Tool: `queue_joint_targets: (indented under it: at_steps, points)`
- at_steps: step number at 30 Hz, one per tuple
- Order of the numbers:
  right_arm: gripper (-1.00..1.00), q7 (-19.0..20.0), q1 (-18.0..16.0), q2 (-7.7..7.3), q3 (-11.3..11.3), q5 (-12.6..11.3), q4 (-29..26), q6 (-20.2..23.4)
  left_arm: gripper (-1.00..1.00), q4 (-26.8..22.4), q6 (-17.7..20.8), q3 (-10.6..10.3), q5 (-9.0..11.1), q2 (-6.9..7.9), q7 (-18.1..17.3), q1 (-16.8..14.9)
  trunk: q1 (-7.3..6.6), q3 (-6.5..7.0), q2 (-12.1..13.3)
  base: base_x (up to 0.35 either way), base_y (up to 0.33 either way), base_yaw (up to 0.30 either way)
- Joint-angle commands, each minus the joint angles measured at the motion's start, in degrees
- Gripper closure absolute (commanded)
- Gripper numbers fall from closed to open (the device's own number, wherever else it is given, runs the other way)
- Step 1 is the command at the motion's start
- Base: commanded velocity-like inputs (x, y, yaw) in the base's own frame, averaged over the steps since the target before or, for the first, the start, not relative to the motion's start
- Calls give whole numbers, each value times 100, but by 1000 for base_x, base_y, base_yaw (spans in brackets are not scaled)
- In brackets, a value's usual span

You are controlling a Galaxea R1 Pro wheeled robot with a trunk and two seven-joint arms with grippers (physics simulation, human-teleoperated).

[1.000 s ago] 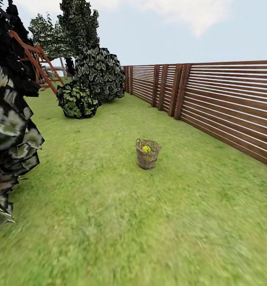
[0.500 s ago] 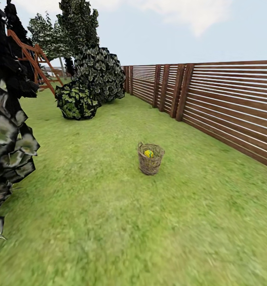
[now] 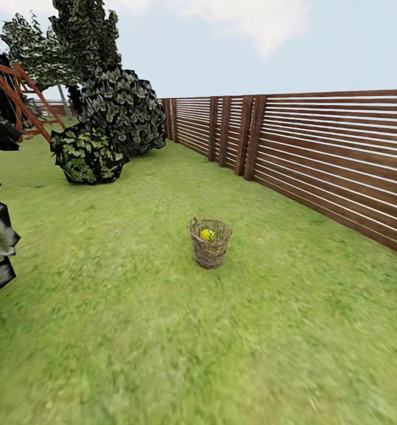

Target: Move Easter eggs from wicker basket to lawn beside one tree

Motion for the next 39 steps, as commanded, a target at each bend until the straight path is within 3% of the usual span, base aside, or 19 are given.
queue_joint_targets:
  at_steps: [1, 9, 39]
  points:
    - [-100, 4, -4, -1, -10, 57, 4, -16, -100, -10, -7, 16, 5, -2, 0, 4, 3, -1, -2, 324, 91, -271]
    - [-100, 4, -4, -1, -10, 57, 4, -14, -100, -10, -7, 16, 5, -1, 0, 4, 3, 10, -2, 324, 91, -192]
    - [-100, 4, -4, -2, 25, 105, 29, -11, -100, -10, -7, 17, 5, 0, 0, 4, 3, 10, -2, 324, 91, -2]
